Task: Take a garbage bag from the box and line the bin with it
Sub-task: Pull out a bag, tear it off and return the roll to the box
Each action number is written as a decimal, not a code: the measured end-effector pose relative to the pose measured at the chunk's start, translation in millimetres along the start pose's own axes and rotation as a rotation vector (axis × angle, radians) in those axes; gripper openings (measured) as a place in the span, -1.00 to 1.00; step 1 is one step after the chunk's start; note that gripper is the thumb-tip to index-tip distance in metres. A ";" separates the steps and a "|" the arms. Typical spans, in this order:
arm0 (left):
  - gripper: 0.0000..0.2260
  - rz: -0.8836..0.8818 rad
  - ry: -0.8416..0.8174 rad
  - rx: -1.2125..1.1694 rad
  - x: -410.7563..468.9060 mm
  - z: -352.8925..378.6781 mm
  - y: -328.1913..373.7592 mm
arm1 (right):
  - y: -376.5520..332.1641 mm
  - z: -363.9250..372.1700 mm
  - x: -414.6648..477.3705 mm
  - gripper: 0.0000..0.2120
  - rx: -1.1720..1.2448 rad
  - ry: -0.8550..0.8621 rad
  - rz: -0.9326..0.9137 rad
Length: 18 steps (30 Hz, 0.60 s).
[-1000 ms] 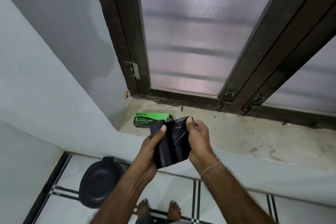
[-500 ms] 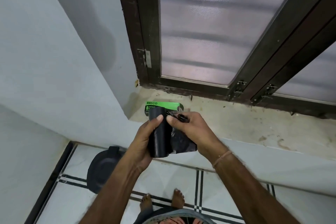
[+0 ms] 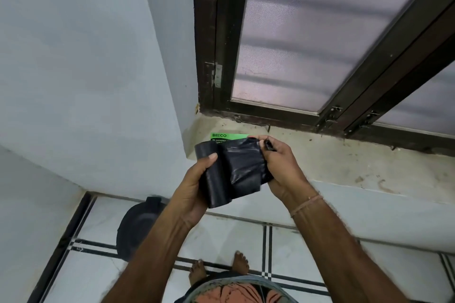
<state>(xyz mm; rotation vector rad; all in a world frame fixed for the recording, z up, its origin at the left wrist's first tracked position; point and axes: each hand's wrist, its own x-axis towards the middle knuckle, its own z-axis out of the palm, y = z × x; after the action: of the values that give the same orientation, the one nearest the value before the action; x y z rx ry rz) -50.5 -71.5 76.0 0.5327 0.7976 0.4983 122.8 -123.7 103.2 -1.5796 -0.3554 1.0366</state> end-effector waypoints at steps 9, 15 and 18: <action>-0.71 -0.036 -0.058 0.055 -9.9 -13.2 6.6 | 1.9 17.4 -25.2 -0.63 -0.198 -0.155 -0.052; -0.54 -0.031 0.005 0.083 -14.2 -19.6 7.0 | 14.0 25.4 -32.0 -0.65 -0.193 -0.050 -0.064; -0.51 -0.043 0.025 0.054 -16.1 -23.2 7.5 | 18.8 28.5 -32.8 -0.67 -0.140 0.015 -0.045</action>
<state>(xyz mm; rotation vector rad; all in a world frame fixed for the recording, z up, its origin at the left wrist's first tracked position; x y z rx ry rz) -79.7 -69.6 75.7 0.5594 0.8462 0.4456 76.8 -134.5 101.4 -1.6961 -0.4595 0.9825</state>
